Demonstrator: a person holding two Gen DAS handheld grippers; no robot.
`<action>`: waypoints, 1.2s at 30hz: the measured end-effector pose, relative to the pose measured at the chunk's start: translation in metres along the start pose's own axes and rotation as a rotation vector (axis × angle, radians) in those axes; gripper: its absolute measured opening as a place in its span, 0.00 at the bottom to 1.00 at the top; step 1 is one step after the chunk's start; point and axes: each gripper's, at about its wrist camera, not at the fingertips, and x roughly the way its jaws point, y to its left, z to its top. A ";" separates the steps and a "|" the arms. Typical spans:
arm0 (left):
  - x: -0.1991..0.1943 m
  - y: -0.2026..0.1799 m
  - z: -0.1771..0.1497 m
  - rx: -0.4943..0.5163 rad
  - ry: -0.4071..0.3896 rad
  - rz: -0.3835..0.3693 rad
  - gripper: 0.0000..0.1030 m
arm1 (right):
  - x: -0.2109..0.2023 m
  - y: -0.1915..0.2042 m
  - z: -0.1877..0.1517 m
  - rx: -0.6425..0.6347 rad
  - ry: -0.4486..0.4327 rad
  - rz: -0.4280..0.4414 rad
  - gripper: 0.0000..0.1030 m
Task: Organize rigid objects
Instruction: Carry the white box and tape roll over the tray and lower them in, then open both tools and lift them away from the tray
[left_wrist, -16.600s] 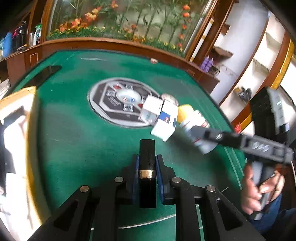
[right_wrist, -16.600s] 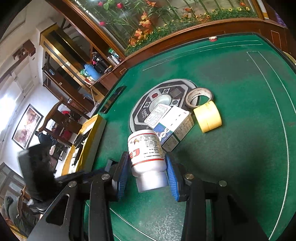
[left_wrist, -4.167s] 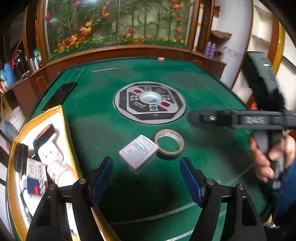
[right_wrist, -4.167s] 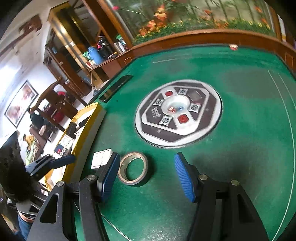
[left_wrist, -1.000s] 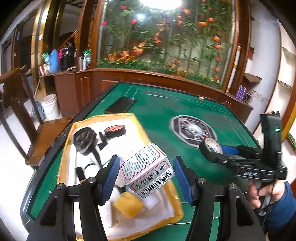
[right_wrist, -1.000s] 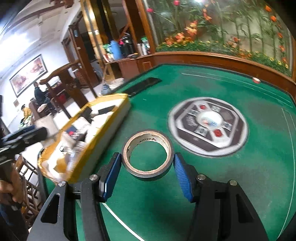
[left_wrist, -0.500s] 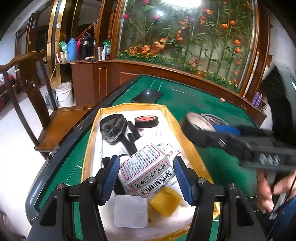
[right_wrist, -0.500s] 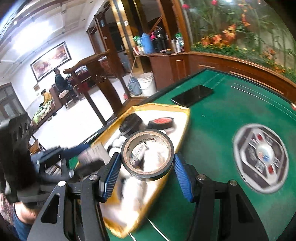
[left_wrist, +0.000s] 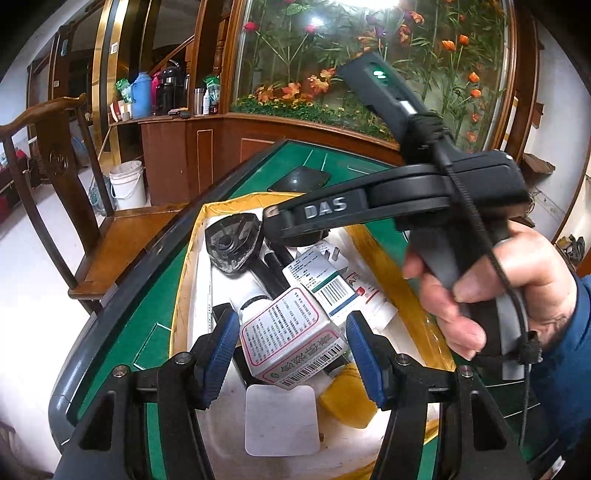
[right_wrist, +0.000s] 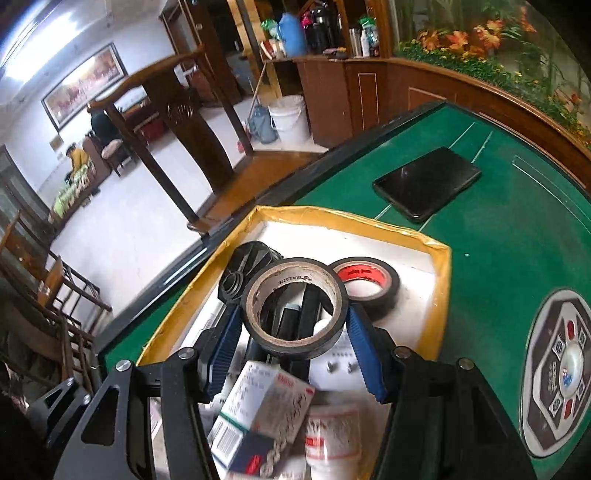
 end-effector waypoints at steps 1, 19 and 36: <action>0.001 0.000 -0.001 0.000 0.000 0.001 0.62 | 0.002 0.001 0.001 -0.008 0.006 -0.006 0.57; -0.025 -0.017 -0.005 0.034 -0.073 -0.009 0.88 | -0.062 0.013 -0.018 -0.056 -0.148 -0.076 0.87; -0.051 -0.040 -0.022 0.012 -0.140 0.217 0.99 | -0.168 -0.043 -0.139 0.102 -0.471 -0.212 0.97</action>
